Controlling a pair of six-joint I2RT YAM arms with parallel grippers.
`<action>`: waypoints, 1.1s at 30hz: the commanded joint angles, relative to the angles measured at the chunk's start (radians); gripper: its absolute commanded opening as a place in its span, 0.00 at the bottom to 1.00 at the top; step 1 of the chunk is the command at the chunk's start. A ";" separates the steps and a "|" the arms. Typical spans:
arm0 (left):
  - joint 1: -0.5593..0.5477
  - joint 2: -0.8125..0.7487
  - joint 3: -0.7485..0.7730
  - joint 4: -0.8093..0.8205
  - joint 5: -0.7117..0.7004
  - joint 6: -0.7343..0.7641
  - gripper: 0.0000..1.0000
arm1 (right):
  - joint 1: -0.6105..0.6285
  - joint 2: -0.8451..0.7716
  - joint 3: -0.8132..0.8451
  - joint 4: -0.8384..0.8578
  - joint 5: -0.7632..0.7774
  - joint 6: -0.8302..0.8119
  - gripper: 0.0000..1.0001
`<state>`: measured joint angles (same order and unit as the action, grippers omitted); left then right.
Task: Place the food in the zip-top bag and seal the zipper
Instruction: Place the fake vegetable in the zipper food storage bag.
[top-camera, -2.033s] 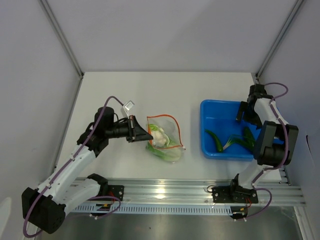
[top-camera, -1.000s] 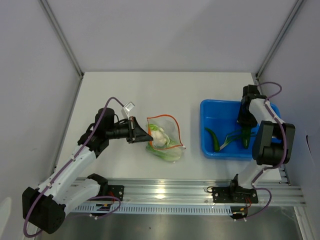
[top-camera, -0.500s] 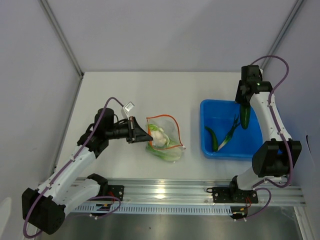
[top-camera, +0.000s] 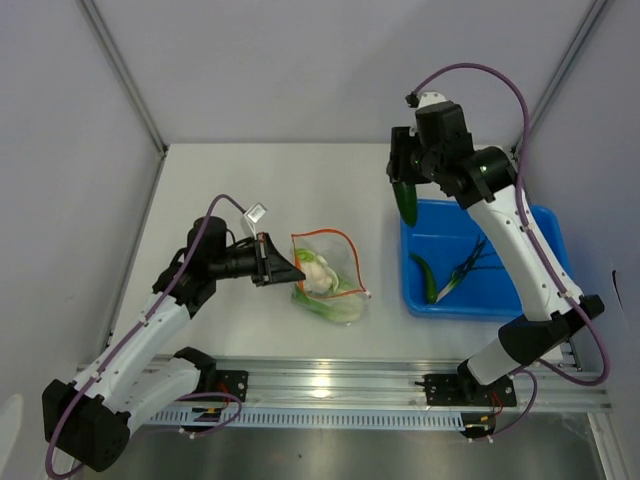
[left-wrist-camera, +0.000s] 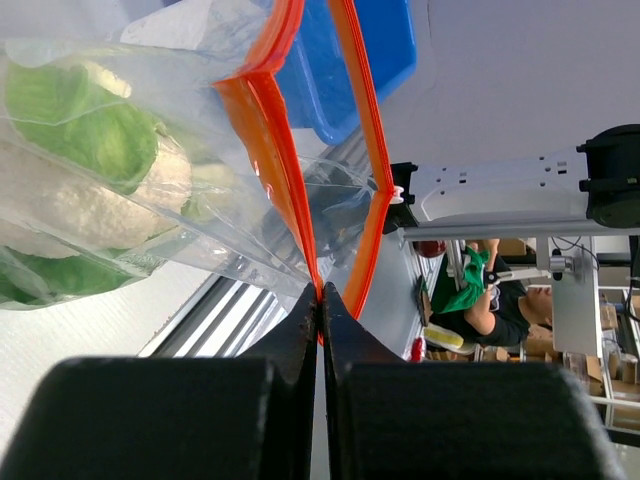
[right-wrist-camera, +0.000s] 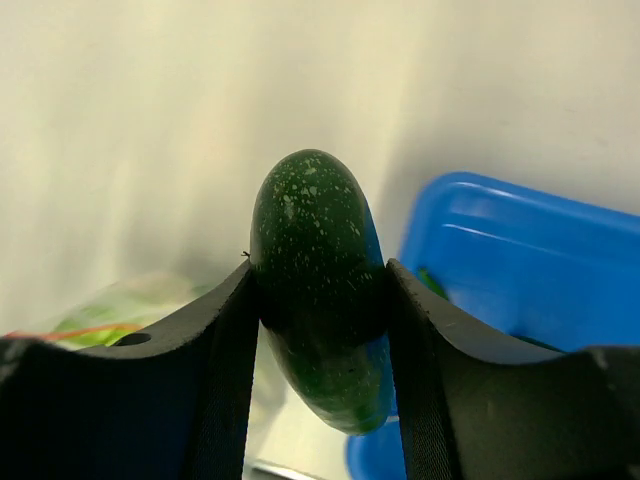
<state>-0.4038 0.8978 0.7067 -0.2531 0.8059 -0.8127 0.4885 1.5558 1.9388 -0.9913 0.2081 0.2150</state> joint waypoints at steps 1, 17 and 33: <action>-0.007 -0.016 0.030 0.002 -0.010 -0.013 0.00 | 0.099 -0.002 0.057 -0.023 -0.090 0.049 0.00; -0.007 0.000 0.074 0.000 -0.022 -0.014 0.00 | 0.390 0.115 0.071 0.034 -0.193 0.090 0.00; -0.006 -0.007 0.099 -0.011 -0.024 -0.013 0.01 | 0.483 0.029 -0.234 0.005 -0.142 0.098 0.00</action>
<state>-0.4038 0.9031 0.7670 -0.2790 0.7807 -0.8131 0.9668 1.6577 1.7489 -0.9958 0.0612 0.2966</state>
